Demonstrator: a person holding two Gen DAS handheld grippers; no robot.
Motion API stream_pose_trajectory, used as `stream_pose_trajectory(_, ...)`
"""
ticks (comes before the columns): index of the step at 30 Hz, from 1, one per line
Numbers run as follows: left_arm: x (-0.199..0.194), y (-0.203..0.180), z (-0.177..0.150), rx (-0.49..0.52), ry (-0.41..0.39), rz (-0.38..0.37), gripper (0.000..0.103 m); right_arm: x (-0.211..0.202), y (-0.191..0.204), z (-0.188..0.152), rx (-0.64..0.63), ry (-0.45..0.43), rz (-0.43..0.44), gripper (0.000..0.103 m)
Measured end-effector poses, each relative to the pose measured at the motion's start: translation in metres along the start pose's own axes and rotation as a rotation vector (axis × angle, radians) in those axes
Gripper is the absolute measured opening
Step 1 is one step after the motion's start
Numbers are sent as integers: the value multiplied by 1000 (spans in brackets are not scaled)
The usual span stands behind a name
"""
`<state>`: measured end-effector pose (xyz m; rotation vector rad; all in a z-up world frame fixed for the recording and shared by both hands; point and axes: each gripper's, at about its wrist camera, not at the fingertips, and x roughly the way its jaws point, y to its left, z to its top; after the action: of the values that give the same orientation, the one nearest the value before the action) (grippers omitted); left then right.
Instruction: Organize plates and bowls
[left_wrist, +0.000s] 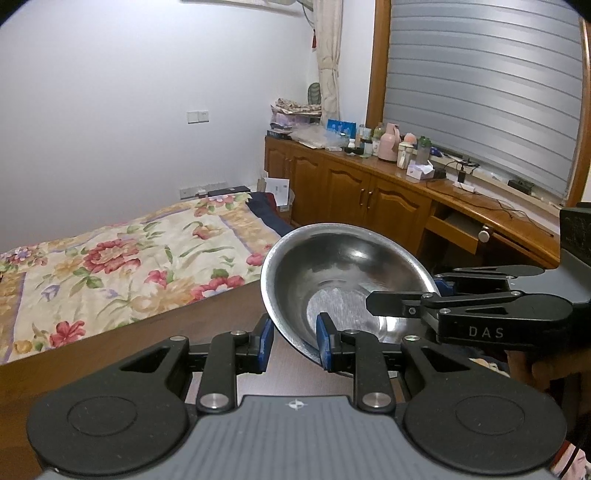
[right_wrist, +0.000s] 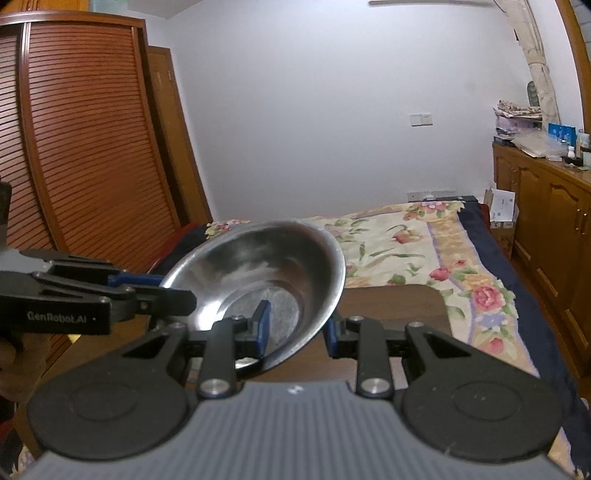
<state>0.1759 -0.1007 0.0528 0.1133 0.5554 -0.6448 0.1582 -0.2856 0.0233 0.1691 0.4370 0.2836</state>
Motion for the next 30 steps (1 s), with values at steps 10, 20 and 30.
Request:
stream_pose_trajectory(10,-31,7,-29,-39,-2,-4,26,-8,26,-20,-6,32,37,31)
stream_pose_trajectory(20,-52,5,-51,-39,-20,5,26,-19,45,-37,-19,47,72,31)
stream_pose_trajectory(30,-53,1,-90,-56,6,15,27,-19,52,-62,-5,105,77,31)
